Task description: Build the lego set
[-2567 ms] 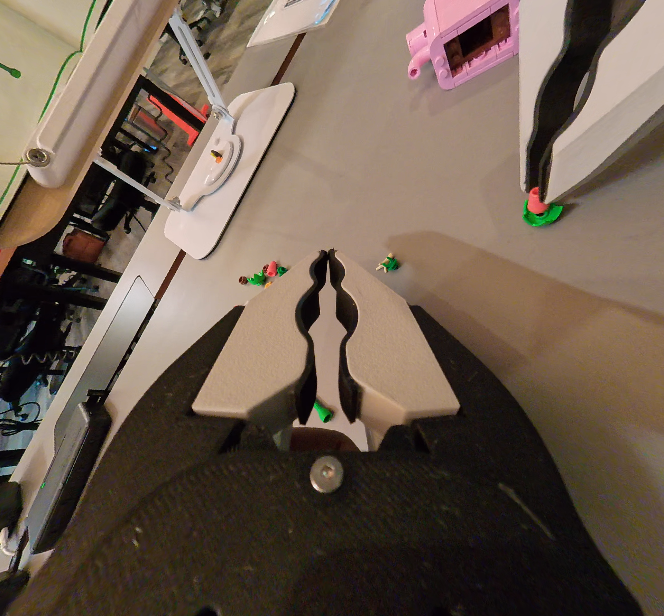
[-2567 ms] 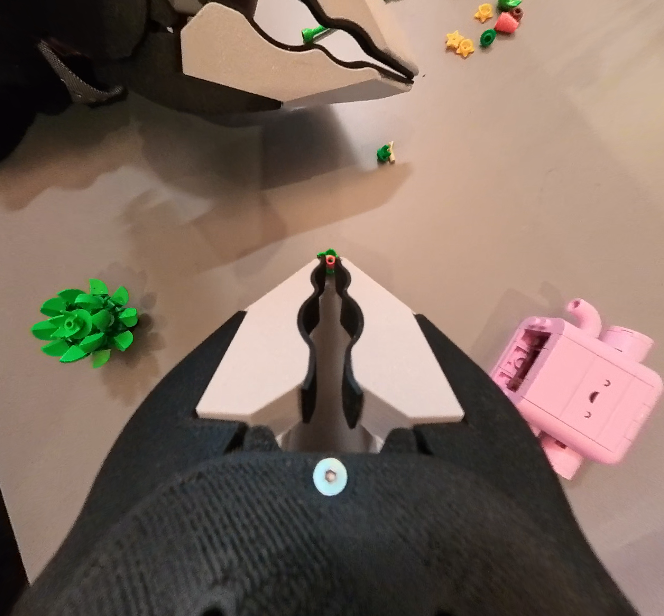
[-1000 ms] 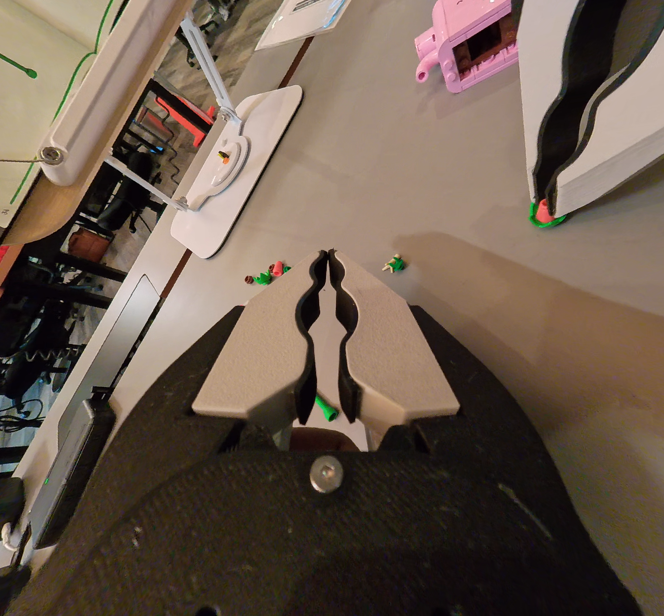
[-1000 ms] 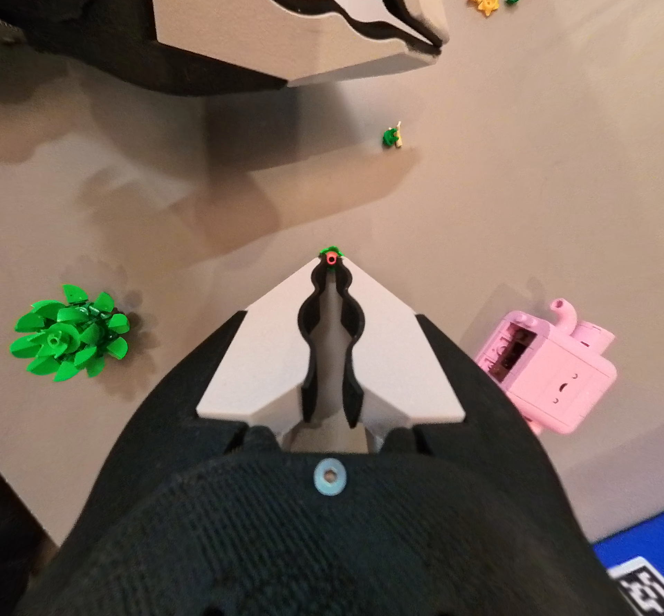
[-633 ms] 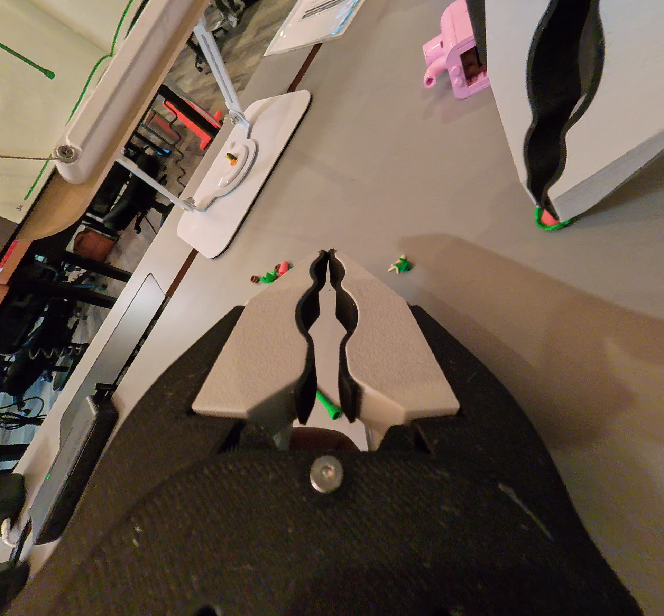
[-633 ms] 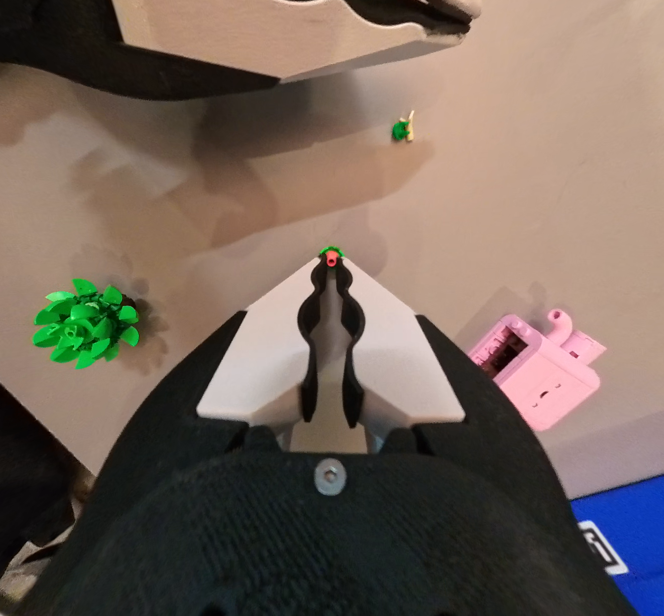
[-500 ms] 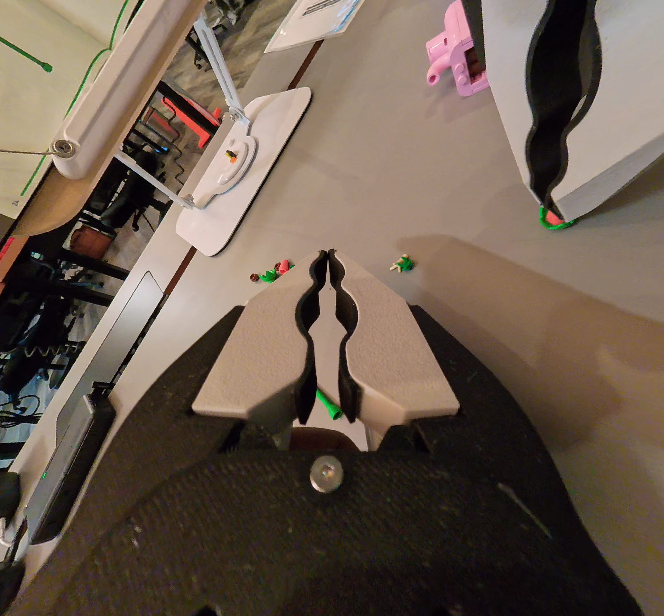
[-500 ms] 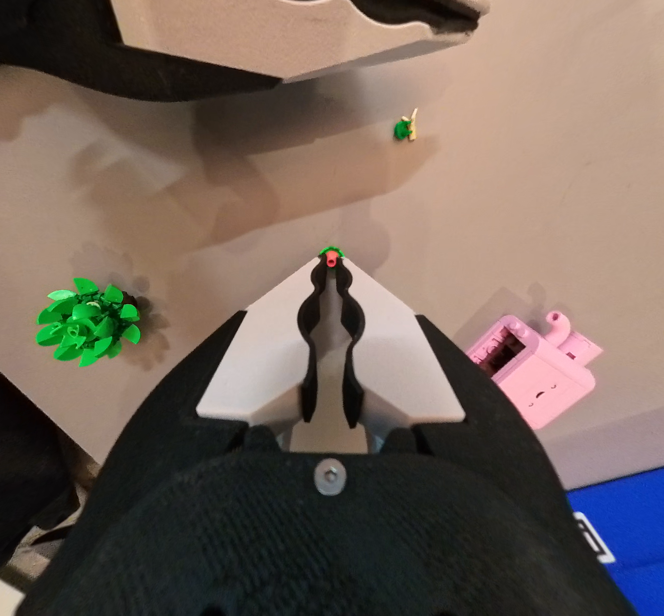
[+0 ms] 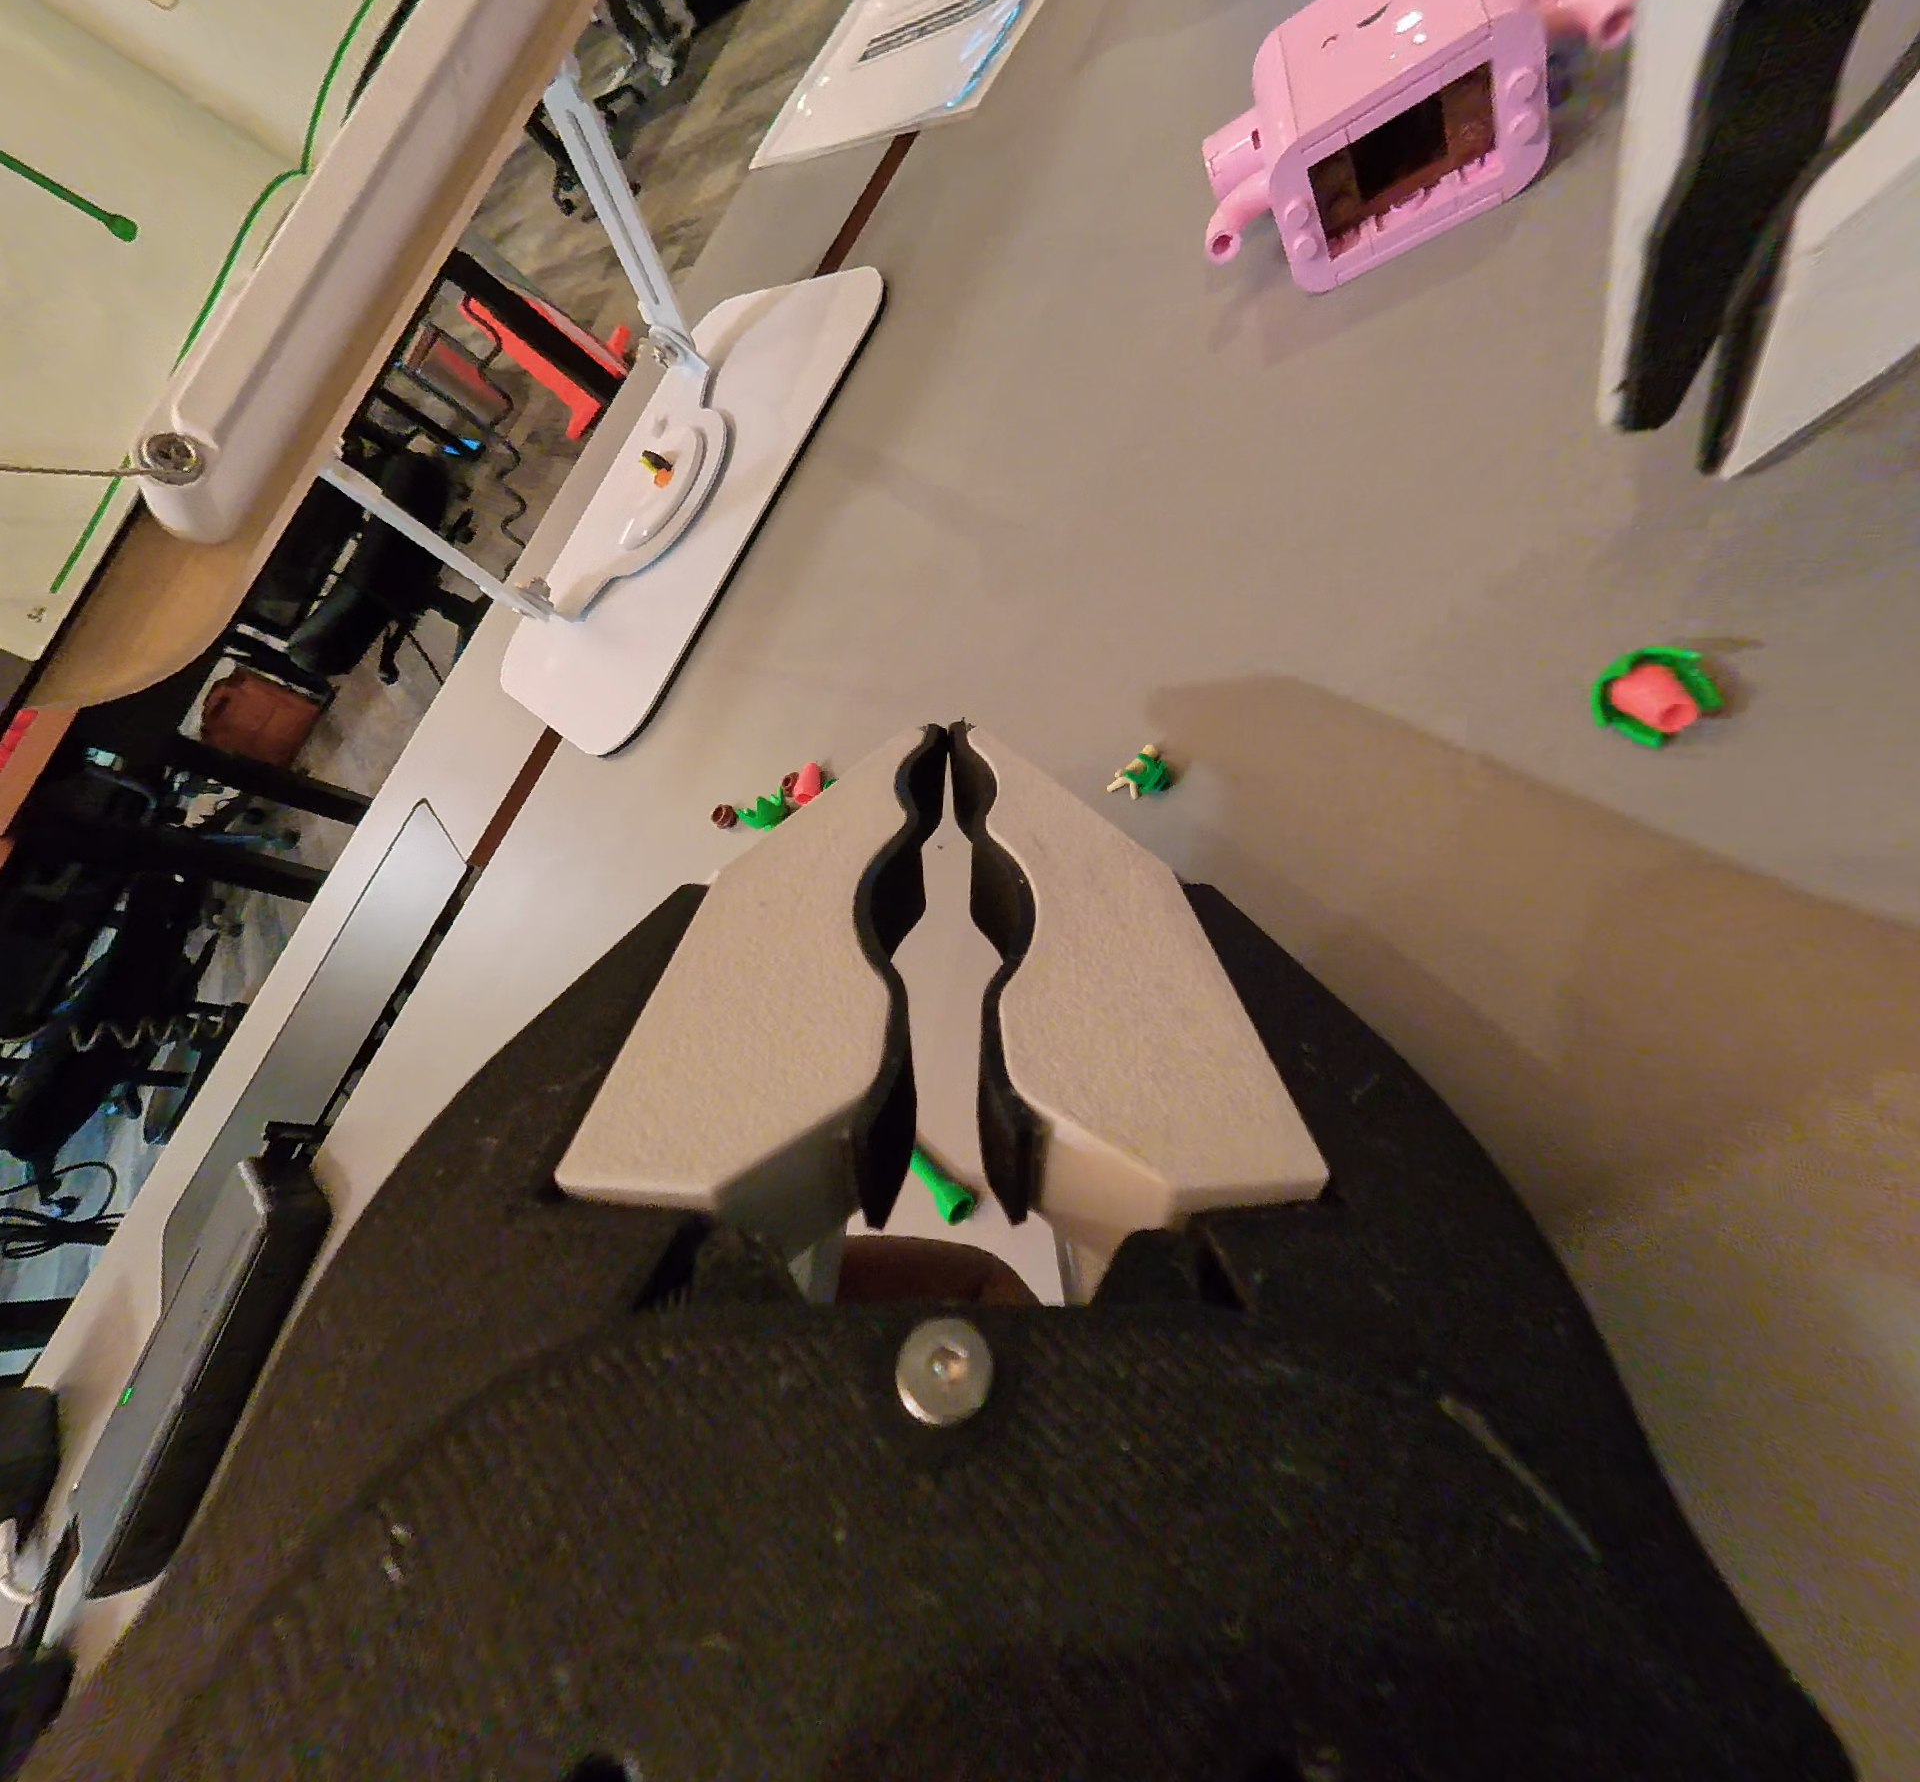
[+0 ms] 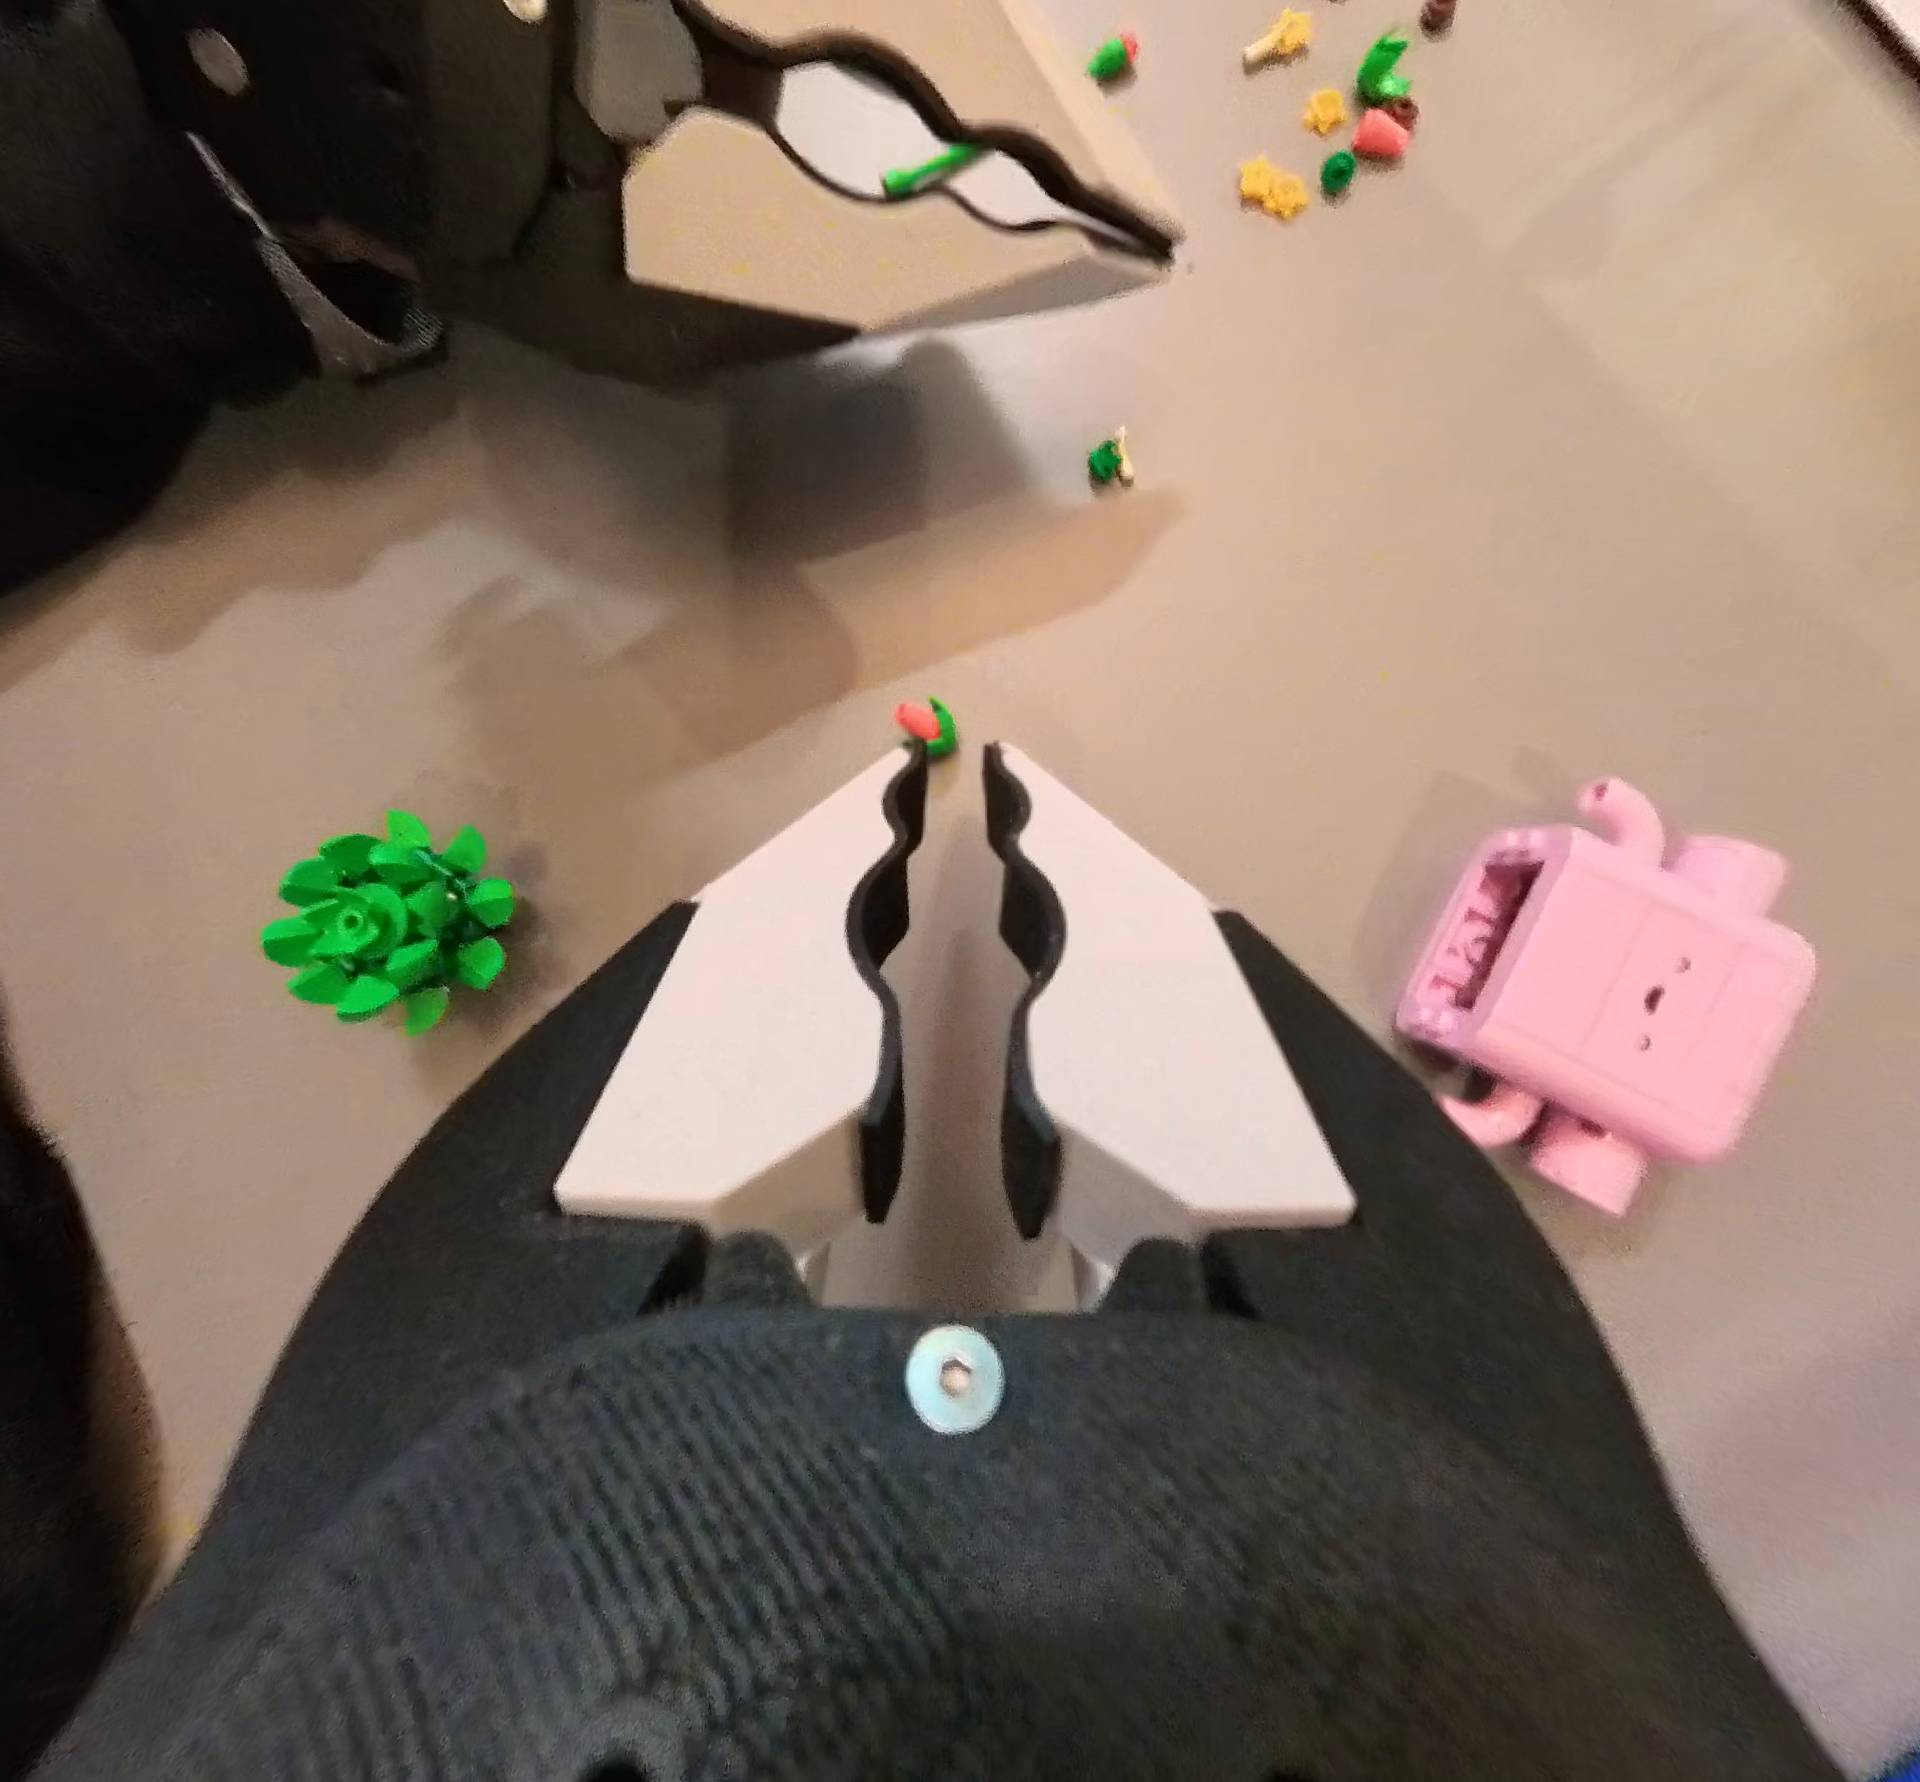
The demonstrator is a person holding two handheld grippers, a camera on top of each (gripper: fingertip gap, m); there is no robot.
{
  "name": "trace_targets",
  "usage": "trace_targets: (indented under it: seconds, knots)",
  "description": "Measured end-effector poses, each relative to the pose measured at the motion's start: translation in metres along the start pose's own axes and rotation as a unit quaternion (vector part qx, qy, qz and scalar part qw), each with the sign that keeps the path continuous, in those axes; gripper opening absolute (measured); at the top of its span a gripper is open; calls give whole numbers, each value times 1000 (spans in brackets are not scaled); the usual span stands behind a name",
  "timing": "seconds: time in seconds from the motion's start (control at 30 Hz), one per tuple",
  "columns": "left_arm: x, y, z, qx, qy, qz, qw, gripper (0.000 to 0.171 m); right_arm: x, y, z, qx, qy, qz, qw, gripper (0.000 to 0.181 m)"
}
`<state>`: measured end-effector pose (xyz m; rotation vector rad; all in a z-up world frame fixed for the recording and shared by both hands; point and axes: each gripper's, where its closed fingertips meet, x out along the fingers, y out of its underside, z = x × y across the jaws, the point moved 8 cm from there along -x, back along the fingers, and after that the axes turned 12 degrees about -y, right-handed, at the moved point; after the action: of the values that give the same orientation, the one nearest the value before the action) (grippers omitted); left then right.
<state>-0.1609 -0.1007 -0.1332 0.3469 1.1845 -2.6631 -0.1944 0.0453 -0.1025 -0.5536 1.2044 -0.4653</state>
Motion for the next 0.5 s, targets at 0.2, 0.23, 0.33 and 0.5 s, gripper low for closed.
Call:
trace_targets:
  seconds: [0.2, 0.23, 0.33, 0.5]
  knots:
    - [2, 4, 2, -12, 2, 7, 1000, 1, 17, 18, 3, -24, 19, -27, 999, 32]
    - [2, 5, 2, -15, 2, 8, 1000, 1, 20, 18, 3, -32, 27, -27, 999, 33]
    - [2, 6, 4, -21, -2, 9, 1000, 1, 31, 16, 4, -38, 28, -24, 999, 34]
    - [3, 6, 3, -17, -3, 11, 1000, 1, 38, 16, -1, -50, 56, -18, 997, 11]
